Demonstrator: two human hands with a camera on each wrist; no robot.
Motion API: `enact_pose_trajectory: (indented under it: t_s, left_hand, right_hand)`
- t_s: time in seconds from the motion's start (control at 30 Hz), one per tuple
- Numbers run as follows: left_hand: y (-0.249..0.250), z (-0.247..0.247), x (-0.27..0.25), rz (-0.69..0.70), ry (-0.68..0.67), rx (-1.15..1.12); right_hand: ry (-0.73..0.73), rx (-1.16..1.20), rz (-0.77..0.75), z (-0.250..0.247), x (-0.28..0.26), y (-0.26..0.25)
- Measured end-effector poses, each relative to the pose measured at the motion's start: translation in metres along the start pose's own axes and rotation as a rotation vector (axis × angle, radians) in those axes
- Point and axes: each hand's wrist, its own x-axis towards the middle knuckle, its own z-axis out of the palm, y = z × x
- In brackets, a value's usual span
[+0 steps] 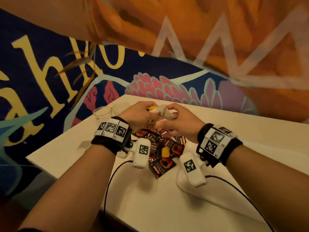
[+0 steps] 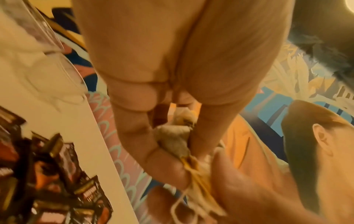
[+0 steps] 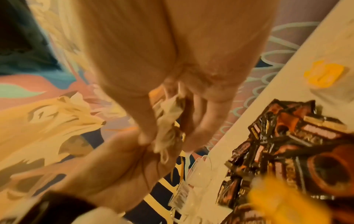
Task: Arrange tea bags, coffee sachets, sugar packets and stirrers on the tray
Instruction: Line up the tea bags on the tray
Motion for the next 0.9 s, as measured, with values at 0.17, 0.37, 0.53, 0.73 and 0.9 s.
enact_pose_trajectory:
  t_s: [0.17, 0.37, 0.53, 0.73, 0.9]
  left_hand:
    - [0.011, 0.039, 0.028, 0.001, -0.086, -0.276]
    - [0.009, 0.087, 0.049, 0.025, -0.294, -0.415]
    - [-0.009, 0.113, 0.068, 0.051, -0.216, -0.446]
    - [-0.024, 0.121, 0.079, 0.001, -0.111, -0.576]
    - [-0.031, 0.118, 0.083, -0.024, -0.013, -0.657]
  right_hand:
    - [0.303, -0.228, -0.096, -0.031, 0.004, 0.004]
    - [0.244, -0.635, -0.059, -0.065, -0.002, 0.002]
    - [0.335, -0.527, 0.031, -0.080, -0.003, 0.015]
    - [0.454, -0.422, 0.079, -0.093, -0.004, 0.032]
    - [0.415, -0.386, 0.105, -0.104, 0.000, 0.037]
